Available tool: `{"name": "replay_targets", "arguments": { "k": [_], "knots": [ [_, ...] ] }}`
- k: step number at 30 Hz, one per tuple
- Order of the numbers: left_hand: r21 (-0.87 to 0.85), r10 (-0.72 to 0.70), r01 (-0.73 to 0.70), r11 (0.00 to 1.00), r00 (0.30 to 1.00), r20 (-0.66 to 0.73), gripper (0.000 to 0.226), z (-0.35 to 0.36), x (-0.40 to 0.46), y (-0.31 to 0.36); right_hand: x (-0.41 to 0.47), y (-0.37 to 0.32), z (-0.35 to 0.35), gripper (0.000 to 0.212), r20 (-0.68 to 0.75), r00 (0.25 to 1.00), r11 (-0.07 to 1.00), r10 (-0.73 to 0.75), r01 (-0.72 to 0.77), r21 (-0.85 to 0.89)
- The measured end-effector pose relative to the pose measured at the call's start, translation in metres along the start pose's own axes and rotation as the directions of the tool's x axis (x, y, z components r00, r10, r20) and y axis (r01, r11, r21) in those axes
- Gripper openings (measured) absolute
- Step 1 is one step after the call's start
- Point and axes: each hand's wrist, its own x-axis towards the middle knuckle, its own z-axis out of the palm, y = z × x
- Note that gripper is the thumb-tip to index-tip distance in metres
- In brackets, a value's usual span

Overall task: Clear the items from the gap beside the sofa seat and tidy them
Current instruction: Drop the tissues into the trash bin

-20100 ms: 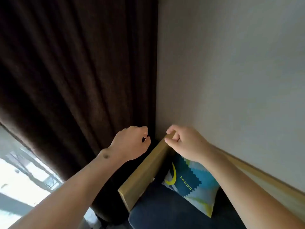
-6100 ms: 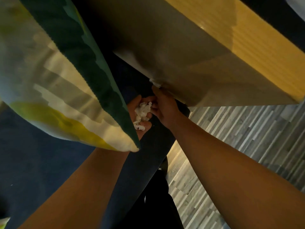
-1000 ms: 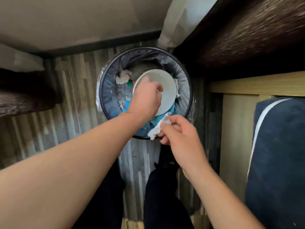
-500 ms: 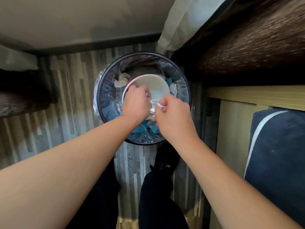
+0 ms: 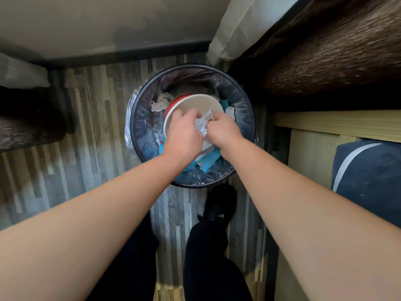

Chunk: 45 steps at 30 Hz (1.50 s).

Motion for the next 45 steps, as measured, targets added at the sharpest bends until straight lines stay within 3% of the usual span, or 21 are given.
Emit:
{"name": "replay_targets", "arguments": {
  "k": [2, 5, 7, 12, 19, 25, 30, 38, 45],
  "knots": [
    [0.014, 0.032, -0.032, 0.999, 0.999, 0.011, 0.051, -0.001, -0.005, 0.002, -0.002, 0.002, -0.004, 0.057, 0.025, 1.0, 1.0, 0.018, -0.018, 0.005],
    [0.033, 0.038, -0.038, 0.999, 0.999, 0.002, 0.052, -0.006, -0.014, 0.01, -0.011, -0.001, -0.009, 0.064, -0.008, 0.999, 0.997, -0.033, 0.032, -0.075],
    [0.031, 0.036, -0.035, 0.999, 0.998, -0.043, 0.057, -0.012, -0.025, 0.018, -0.026, -0.004, -0.014, 0.065, -0.067, 0.996, 0.998, -0.056, 0.054, -0.026],
    [-0.018, 0.065, -0.068, 0.997, 0.984, -0.164, 0.036, -0.044, -0.063, 0.048, -0.085, -0.005, -0.038, 0.031, -0.143, 0.985, 0.959, -0.098, 0.132, 0.252],
    [-0.092, 0.288, -0.303, 0.948, 0.946, -0.149, 0.013, -0.095, -0.136, 0.098, -0.194, -0.002, -0.092, 0.018, -0.299, 0.939, 0.92, -0.172, 0.261, 0.291],
    [-0.032, 0.523, -0.523, 0.852, 0.852, -0.015, 0.017, -0.14, -0.215, 0.181, -0.308, -0.006, -0.145, 0.005, -0.536, 0.84, 0.88, -0.079, 0.311, 0.358],
    [-0.002, 0.656, -0.657, 0.754, 0.752, 0.067, 0.025, -0.172, -0.273, 0.252, -0.407, -0.006, -0.179, 0.011, -0.675, 0.736, 0.837, 0.038, 0.346, 0.424],
    [0.044, 0.814, -0.835, 0.549, 0.545, 0.201, 0.012, -0.154, -0.324, 0.353, -0.475, 0.035, -0.236, 0.017, -0.761, 0.636, 0.72, 0.131, 0.467, 0.514],
    [0.063, 0.858, -0.91, 0.41, 0.408, 0.311, 0.015, -0.09, -0.341, 0.414, -0.477, 0.082, -0.285, 0.016, -0.75, 0.634, 0.631, 0.185, 0.508, 0.586]
  ]
}}
